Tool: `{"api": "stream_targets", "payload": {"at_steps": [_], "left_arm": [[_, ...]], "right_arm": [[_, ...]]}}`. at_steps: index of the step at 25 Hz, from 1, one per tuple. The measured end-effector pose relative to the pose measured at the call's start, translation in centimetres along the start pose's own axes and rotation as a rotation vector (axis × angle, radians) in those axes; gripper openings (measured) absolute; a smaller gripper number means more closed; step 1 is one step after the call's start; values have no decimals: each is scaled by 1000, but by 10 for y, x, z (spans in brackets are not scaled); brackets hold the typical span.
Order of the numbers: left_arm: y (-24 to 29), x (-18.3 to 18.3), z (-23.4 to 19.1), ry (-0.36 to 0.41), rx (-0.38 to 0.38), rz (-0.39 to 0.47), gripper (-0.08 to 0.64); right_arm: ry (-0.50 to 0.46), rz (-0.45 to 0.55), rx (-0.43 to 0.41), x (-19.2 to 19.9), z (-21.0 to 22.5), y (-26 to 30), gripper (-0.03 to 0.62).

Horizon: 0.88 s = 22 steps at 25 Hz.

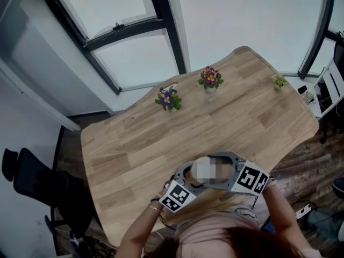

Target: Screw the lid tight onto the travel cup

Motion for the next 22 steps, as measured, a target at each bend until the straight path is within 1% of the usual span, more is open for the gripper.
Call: {"api": "stream_targets", "payload": {"at_steps": [4,10,12,14,16,17,19,22], "left_arm": [[0,0,-4,-9,-40,-1,370],[4,-3,-8,-60,-137,21,370],[5,-3,-8,-71,-157,21,370],[4,-3,-8,-74,-163,25,370],[3,-2,-9,-67,-146,25,370],[3,-1,-9,-59,-126,19,370],[0,0,-8,-31,-65,-8,370],[-7,4,-3,22,35,-63,370]], "right_arm": [[-6,24,54,-1,2,1,370],[-14,40,184,-1,6,0,368],[-9,51,221,-1,6,0,370],[13,67,232,-1,5,1,370],[46,79,213,-3,3,3,370],[59,79,199,-4,2,3,370],[55,58,173,-3,1,2,371],[19,7,131,1,-2,2,371]]}}
Point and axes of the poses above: the fingertips, and each gripper's own axes: y forward along the fingers, z to its right, x out of its underside, the point moved 2 cm from there along -y, backward along the fingers, and after that the axes turned 1 degree about z, right-handed, at the moved point
